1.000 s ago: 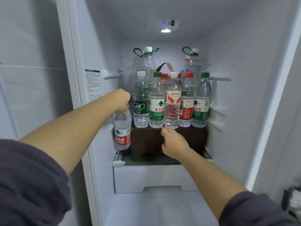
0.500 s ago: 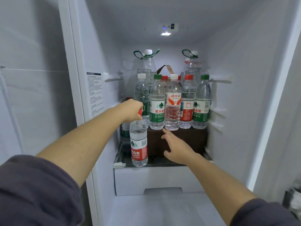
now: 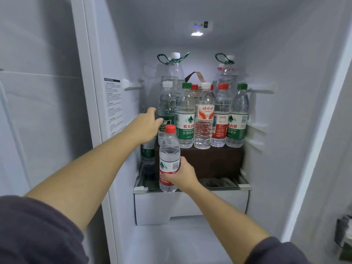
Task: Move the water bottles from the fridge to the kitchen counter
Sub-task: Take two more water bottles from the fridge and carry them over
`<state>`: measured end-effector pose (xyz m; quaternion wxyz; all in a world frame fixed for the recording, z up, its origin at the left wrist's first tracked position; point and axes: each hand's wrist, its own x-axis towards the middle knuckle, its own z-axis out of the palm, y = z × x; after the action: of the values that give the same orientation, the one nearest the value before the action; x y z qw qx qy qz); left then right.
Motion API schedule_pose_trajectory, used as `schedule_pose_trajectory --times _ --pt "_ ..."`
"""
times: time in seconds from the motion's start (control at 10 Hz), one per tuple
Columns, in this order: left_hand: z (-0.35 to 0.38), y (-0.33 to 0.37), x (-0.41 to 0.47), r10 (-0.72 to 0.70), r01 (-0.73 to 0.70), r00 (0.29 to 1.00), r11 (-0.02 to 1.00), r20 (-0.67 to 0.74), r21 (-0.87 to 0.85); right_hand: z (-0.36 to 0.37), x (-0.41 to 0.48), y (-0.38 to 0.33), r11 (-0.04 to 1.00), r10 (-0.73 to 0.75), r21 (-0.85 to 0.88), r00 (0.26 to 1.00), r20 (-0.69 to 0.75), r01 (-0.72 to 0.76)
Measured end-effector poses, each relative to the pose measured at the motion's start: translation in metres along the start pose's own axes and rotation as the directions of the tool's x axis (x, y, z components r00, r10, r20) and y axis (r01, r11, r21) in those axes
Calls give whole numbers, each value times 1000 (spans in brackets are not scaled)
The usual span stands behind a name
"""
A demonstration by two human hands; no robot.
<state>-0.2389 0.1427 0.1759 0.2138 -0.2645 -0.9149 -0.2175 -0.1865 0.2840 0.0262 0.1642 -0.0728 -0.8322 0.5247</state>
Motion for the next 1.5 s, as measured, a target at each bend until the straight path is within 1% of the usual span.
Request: schedule_pose_trajectory --times 0.1,0.2,0.3,0.4,0.5,0.6,0.7,0.8,0.9,1.0,1.1,1.2,1.3,1.5 --pt "0 -7 1 -79 76 996 990 26 115 -23 -3 6 999 24 -47 999 -44 -26" --pt "9 -12 4 -114 89 989 967 96 238 -51 -4 11 993 72 -85 989 -129 -84" --pt "23 -11 6 -135 70 976 937 169 342 -77 -3 16 985 112 -106 975 -194 -135" --pt "42 -16 9 -172 93 967 924 187 371 -94 0 23 979 114 -144 970 -214 -147" --pt "61 -27 17 -213 150 964 930 160 336 -99 3 28 978 105 -157 973 -205 -138" --pt "73 -32 34 -213 169 969 943 128 287 -98 6 34 973 95 -188 978 -185 -130" --pt "75 -35 55 -188 158 978 952 91 262 -98 9 39 967 76 -226 978 -194 -120" --pt "76 -47 80 -169 158 985 967 41 201 -99 9 39 965 69 -236 979 -190 -114" --pt "84 -60 97 -205 202 979 966 -1 164 -99 9 40 966 64 -235 979 -192 -109" --pt "94 -61 107 -293 293 956 956 -18 27 -99 9 40 969 48 -230 980 -195 -93" --pt "95 -58 110 -332 334 943 938 36 -91 -100 10 44 970 37 -230 981 -192 -81" --pt "100 -69 117 -315 321 947 932 58 -166 -101 12 47 972 45 -219 985 -169 -82" --pt "109 -78 122 -339 338 940 915 35 -222 -102 15 47 974 45 -214 986 -159 -79" --pt "106 -48 82 -402 368 895 910 -194 -190 -101 14 44 971 56 -221 985 -163 -92"
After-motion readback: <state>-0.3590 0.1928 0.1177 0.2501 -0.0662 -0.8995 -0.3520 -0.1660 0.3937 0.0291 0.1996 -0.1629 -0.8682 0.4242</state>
